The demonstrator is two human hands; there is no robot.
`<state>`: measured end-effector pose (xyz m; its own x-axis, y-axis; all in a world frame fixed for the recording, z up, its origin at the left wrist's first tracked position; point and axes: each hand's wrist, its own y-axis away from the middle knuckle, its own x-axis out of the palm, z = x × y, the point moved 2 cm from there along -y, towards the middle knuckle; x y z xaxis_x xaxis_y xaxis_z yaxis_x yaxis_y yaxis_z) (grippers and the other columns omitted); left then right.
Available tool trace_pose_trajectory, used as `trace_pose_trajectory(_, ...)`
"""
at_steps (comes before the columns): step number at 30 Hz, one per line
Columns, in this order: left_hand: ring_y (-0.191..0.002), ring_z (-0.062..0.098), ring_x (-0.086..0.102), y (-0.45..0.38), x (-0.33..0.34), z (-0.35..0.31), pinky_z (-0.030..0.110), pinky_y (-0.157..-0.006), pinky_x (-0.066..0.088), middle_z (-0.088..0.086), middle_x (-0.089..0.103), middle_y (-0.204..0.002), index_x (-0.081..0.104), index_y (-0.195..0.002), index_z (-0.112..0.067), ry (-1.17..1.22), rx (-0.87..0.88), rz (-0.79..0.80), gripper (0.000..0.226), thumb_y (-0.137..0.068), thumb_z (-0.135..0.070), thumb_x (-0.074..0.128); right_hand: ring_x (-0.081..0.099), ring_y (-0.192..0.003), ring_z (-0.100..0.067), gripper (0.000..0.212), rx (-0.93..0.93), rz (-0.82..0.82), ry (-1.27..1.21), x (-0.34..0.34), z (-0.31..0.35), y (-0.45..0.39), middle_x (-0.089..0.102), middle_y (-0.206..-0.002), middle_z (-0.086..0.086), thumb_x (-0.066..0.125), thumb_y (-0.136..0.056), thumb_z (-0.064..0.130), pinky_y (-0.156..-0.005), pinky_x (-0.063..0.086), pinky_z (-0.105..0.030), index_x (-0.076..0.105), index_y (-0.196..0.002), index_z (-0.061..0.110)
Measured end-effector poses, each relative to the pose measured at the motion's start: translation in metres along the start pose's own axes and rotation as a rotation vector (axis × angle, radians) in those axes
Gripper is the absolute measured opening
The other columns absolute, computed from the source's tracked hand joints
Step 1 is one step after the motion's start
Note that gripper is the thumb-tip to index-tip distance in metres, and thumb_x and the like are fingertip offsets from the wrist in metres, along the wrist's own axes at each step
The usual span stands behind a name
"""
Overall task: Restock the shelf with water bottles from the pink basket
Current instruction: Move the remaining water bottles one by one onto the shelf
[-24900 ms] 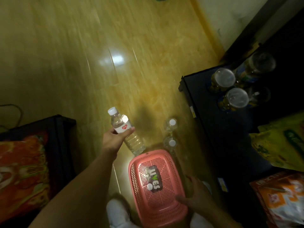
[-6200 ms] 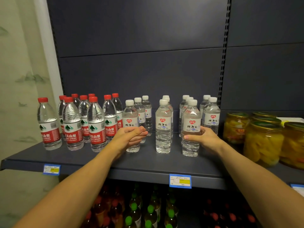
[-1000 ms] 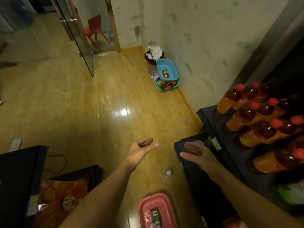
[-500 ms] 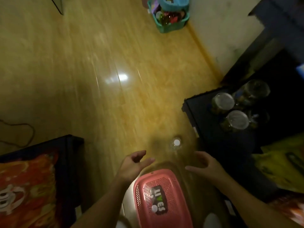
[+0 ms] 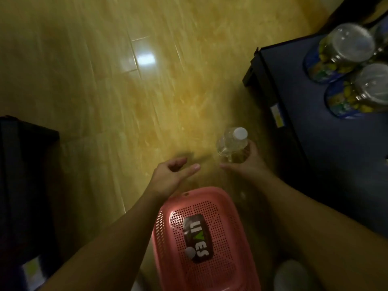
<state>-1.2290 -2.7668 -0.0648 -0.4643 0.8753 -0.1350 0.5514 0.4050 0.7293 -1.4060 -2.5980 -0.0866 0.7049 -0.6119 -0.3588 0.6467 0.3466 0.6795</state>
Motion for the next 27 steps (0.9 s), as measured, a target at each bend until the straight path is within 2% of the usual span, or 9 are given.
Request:
trace_pose_trajectory(2, -0.123, 0.012, 0.059, -0.008, -0.001, 0.009, 0.021, -0.092, 0.043, 0.0, 0.063, -0.142, 0.063, -0.14, -0.018, 0.003, 0.007, -0.01, 0.092, -0.061, -0.061, 0.079, 0.043, -0.14, -0.025, 0.118, -0.014, -0.014, -0.029, 0.002, -0.007, -0.013, 0.043, -0.155, -0.005, 0.097, -0.057, 0.023, -0.106, 0.042, -0.037, 0.03, -0.155, 0.022)
trace_pose_trajectory(6, -0.114, 0.006, 0.063, -0.02, -0.006, 0.019, 0.013, -0.083, 0.043, -0.001, 0.067, -0.136, 0.065, -0.138, -0.016, 0.021, 0.005, -0.031, 0.091, -0.06, -0.061, 0.079, 0.056, -0.121, -0.015, 0.087, -0.061, -0.07, -0.146, 0.01, -0.005, -0.027, 0.059, -0.133, -0.003, 0.091, -0.063, 0.0, -0.083, 0.048, -0.013, 0.049, -0.139, 0.012)
trace_pose_trajectory(9, -0.104, -0.007, 0.059, -0.026, -0.01, 0.02, 0.01, -0.079, 0.043, -0.004, 0.069, -0.13, 0.067, -0.135, -0.015, 0.041, 0.003, -0.035, 0.085, -0.063, -0.06, 0.076, 0.058, -0.119, -0.015, 0.078, -0.049, -0.153, -0.219, 0.021, 0.0, -0.027, 0.064, -0.125, -0.002, 0.093, -0.064, 0.007, -0.1, 0.049, -0.027, 0.055, -0.132, 0.012)
trace_pose_trajectory(11, -0.105, -0.008, 0.059, -0.029, -0.011, 0.018, 0.01, -0.079, 0.042, -0.006, 0.07, -0.128, 0.069, -0.134, -0.017, 0.052, 0.008, -0.034, 0.082, -0.065, -0.061, 0.075, 0.063, -0.115, -0.017, 0.076, -0.067, -0.249, -0.147, 0.026, 0.0, -0.028, 0.068, -0.119, 0.003, 0.098, -0.054, 0.036, -0.105, 0.05, -0.04, 0.061, -0.119, 0.025)
trace_pose_trajectory(13, -0.108, -0.006, 0.06, -0.03, -0.011, 0.016, 0.012, -0.081, 0.043, -0.01, 0.071, -0.124, 0.071, -0.131, -0.019, 0.058, 0.013, -0.022, 0.078, -0.067, -0.063, 0.074, 0.067, -0.104, -0.017, 0.07, -0.078, -0.315, -0.092, 0.029, -0.006, -0.031, 0.072, -0.106, 0.008, 0.09, -0.045, 0.058, -0.097, 0.055, -0.047, 0.063, -0.105, 0.034)
trace_pose_trajectory(17, -0.111, 0.011, 0.071, -0.024, -0.007, 0.016, 0.028, -0.096, 0.054, -0.008, 0.077, -0.117, 0.074, -0.124, -0.025, 0.07, -0.024, 0.029, 0.073, -0.07, -0.074, 0.07, 0.069, -0.09, -0.022, 0.037, -0.093, -0.375, -0.067, 0.03, 0.002, -0.017, 0.071, -0.091, 0.003, 0.089, -0.062, 0.042, -0.088, 0.058, -0.05, 0.06, -0.083, 0.032)
trace_pose_trajectory(20, -0.116, 0.012, 0.068, -0.01, -0.003, 0.013, 0.034, -0.104, 0.049, -0.011, 0.073, -0.124, 0.071, -0.13, -0.024, 0.074, -0.025, 0.038, 0.086, -0.066, -0.082, 0.069, 0.07, -0.088, -0.025, 0.034, -0.091, -0.338, -0.04, 0.023, 0.006, -0.001, 0.071, -0.091, -0.002, 0.089, -0.071, 0.028, -0.086, 0.059, -0.05, 0.057, -0.08, 0.031)
trace_pose_trajectory(23, -0.125, 0.012, 0.057, 0.014, -0.005, 0.003, 0.034, -0.105, 0.041, -0.011, 0.064, -0.131, 0.066, -0.135, -0.023, 0.067, -0.037, 0.007, 0.079, -0.075, -0.074, 0.062, 0.068, -0.083, -0.013, 0.034, -0.083, -0.299, -0.052, 0.006, 0.017, 0.022, 0.069, -0.087, 0.006, 0.09, -0.07, 0.025, -0.079, 0.059, -0.038, 0.058, -0.082, 0.032)
trace_pose_trajectory(27, -0.127, 0.016, 0.057, 0.063, -0.016, -0.028, 0.04, -0.111, 0.042, -0.001, 0.063, -0.141, 0.066, -0.135, -0.022, 0.077, -0.05, -0.001, 0.073, -0.077, -0.066, 0.066, 0.06, -0.078, 0.001, 0.034, -0.089, -0.242, -0.044, -0.026, 0.063, 0.07, 0.064, -0.085, 0.014, 0.089, -0.072, 0.02, -0.064, 0.045, -0.017, 0.062, -0.09, 0.028)
